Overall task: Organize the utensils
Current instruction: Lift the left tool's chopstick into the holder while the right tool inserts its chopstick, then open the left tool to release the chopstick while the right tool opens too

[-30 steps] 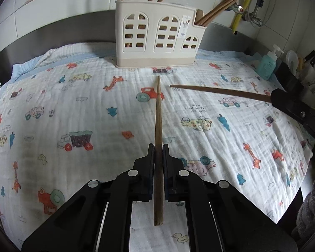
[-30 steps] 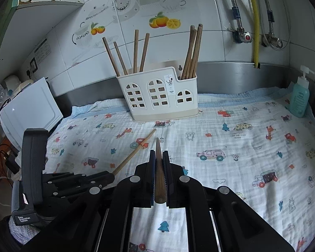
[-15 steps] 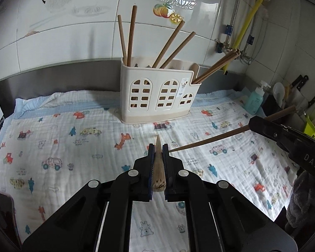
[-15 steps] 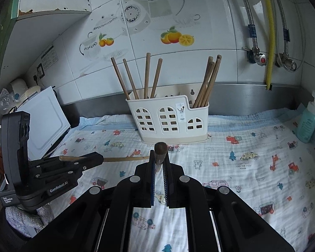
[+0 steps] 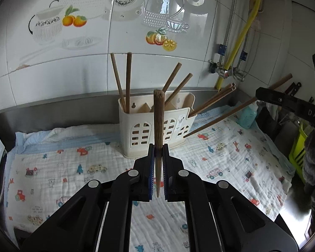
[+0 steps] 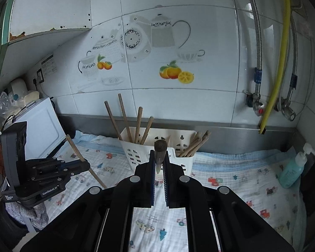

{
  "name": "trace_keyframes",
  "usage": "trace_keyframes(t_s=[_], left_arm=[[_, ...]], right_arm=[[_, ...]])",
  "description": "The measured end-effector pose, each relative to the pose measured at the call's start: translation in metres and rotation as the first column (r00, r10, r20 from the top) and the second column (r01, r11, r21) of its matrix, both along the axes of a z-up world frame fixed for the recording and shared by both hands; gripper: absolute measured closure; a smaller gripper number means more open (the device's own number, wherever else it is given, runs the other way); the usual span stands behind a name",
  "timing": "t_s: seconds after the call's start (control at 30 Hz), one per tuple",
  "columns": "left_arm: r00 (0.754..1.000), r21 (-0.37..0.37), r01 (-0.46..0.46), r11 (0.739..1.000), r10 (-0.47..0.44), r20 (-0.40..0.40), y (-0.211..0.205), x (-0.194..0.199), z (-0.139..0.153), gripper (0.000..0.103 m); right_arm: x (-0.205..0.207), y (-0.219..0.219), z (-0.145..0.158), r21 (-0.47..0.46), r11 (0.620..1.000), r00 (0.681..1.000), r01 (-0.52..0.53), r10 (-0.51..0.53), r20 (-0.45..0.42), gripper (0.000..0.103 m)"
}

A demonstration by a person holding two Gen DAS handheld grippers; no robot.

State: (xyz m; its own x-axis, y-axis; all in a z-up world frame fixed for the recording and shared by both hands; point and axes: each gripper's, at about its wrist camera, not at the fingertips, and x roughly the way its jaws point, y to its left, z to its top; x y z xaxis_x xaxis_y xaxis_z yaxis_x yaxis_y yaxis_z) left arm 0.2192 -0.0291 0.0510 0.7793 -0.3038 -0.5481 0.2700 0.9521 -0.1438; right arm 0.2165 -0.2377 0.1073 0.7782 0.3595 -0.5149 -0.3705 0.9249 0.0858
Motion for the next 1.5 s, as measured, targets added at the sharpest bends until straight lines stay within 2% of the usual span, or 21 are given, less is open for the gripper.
trace_keyframes(t_s=[0.17,0.3,0.53,0.7,0.87,1.1,1.5], left_arm=[[0.998,-0.001,0.005,1.0,-0.005,0.055,0.002,0.006,0.031,0.097],[0.992,0.01,-0.008,1.0,0.007,0.128,0.0,0.012,0.062,0.097],[0.969,0.041,-0.046,0.998,0.035,0.245,-0.008,0.033,0.114,0.097],[0.958,0.062,-0.083,0.995,0.062,0.279,-0.013,0.057,0.131,0.097],[0.962,0.063,-0.11,0.992,0.09,0.258,-0.015,0.08,0.127,0.097],[0.979,0.058,-0.106,0.993,0.094,0.182,-0.013,0.101,0.098,0.097],[0.984,0.053,-0.103,0.993,0.093,0.154,-0.01,0.102,0.087,0.094]], right_arm=[[0.01,-0.011,0.035,-0.031,0.999,0.999,0.015,-0.014,0.031,0.096],[0.02,-0.014,0.05,-0.051,0.998,0.999,0.034,-0.032,0.04,0.096],[0.038,-0.011,0.051,-0.075,0.996,0.999,0.038,-0.037,0.028,0.096],[0.051,-0.01,0.043,-0.086,0.996,0.999,0.034,-0.034,0.003,0.096],[0.06,-0.006,0.033,-0.106,0.994,0.999,0.02,-0.023,-0.022,0.096],[0.072,-0.001,0.018,-0.123,0.992,0.998,0.013,-0.02,-0.057,0.096],[0.092,0.003,-0.002,-0.115,0.993,0.994,0.015,-0.027,-0.102,0.096]])
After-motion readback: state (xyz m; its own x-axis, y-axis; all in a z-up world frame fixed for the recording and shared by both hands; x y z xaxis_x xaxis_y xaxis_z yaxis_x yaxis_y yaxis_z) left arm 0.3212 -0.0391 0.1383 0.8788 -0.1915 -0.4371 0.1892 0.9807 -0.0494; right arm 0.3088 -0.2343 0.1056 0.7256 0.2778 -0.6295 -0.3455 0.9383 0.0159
